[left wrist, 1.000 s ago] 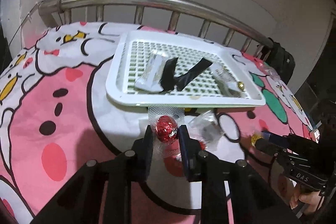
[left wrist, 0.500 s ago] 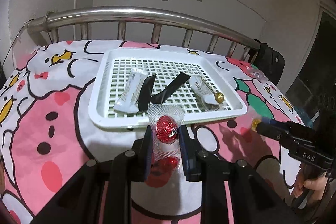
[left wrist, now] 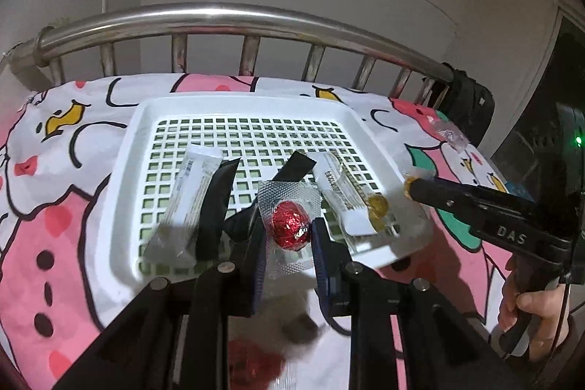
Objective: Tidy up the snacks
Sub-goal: 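Carry the gold candy and red candy over the white tray, then open both grippers to drop the candies into the tray and lift away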
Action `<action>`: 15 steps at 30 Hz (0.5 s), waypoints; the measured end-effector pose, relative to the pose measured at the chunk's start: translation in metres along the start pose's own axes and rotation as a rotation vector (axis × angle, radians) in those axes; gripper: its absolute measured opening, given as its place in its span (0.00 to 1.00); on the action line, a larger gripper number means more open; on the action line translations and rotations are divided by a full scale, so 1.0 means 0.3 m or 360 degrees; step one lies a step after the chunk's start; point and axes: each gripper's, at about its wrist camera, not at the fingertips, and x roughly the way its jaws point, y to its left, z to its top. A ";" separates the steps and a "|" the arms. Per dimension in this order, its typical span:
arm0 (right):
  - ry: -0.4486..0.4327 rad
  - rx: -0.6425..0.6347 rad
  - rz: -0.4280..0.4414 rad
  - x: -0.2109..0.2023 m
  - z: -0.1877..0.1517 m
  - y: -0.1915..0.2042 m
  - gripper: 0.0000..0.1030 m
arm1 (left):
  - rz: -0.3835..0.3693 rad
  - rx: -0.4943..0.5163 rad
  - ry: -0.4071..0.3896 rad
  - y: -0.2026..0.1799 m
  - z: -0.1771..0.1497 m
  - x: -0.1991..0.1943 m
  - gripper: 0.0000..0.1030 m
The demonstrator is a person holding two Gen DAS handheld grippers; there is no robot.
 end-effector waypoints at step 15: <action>0.0102 0.0113 -0.0036 0.137 0.024 -0.077 0.38 | 0.0045 -0.0082 0.0129 0.056 -0.013 0.168 0.43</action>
